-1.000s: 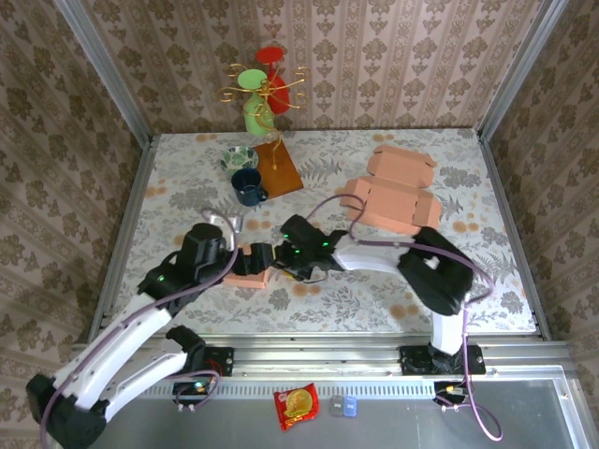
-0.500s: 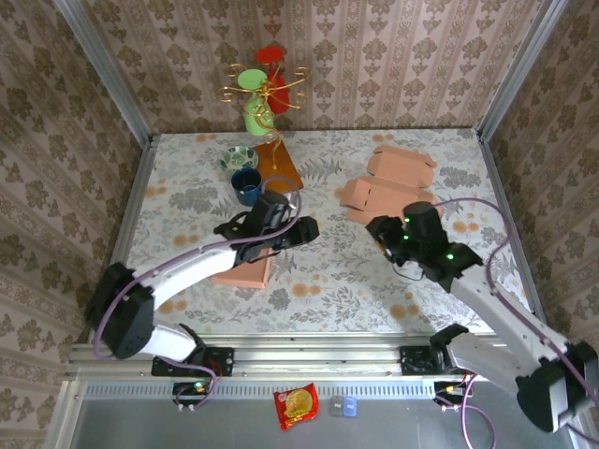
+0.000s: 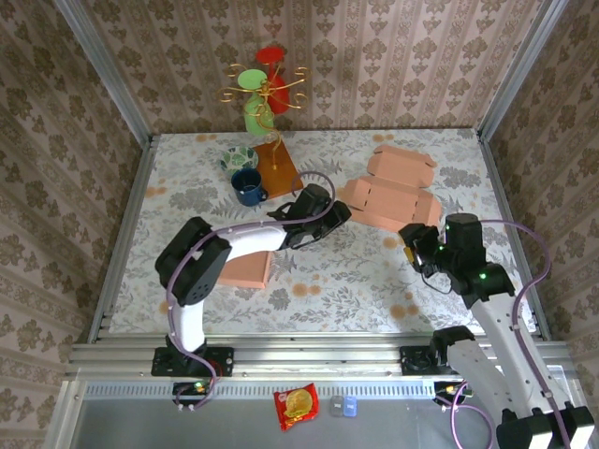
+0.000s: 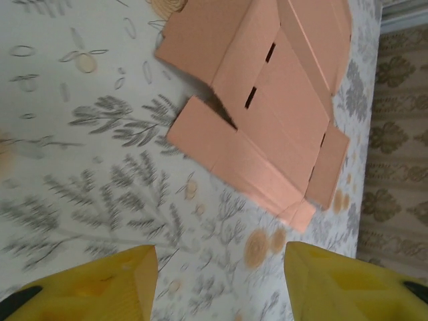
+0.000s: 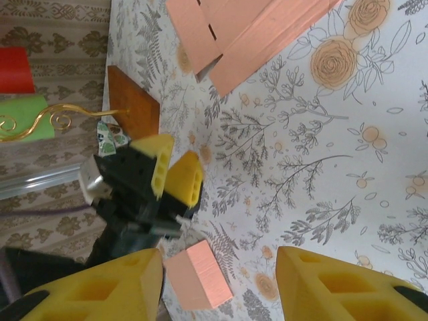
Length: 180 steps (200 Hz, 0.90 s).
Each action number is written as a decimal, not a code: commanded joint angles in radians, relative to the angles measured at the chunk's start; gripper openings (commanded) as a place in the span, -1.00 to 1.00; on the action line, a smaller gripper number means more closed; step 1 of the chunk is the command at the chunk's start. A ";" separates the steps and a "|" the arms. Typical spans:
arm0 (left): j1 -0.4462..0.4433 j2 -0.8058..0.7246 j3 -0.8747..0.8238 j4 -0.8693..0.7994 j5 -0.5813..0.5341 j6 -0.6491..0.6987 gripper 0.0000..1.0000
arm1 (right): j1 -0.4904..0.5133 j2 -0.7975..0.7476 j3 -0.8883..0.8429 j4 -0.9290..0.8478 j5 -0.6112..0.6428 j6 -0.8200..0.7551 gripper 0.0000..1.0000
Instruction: Fold the paper box
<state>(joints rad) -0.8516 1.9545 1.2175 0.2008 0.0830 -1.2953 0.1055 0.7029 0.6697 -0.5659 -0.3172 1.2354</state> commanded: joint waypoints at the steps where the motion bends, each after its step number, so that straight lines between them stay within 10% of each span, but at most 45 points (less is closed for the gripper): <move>1: -0.004 0.059 0.059 0.099 -0.053 -0.109 0.05 | -0.006 -0.052 -0.006 -0.034 -0.015 0.009 0.01; 180: 0.038 0.320 0.224 0.247 -0.071 -0.280 -0.24 | -0.013 -0.105 -0.031 -0.071 -0.025 -0.010 0.02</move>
<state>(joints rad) -0.8223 2.2486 1.4040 0.4110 0.0242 -1.5581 0.0978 0.6037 0.6563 -0.6296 -0.3233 1.2335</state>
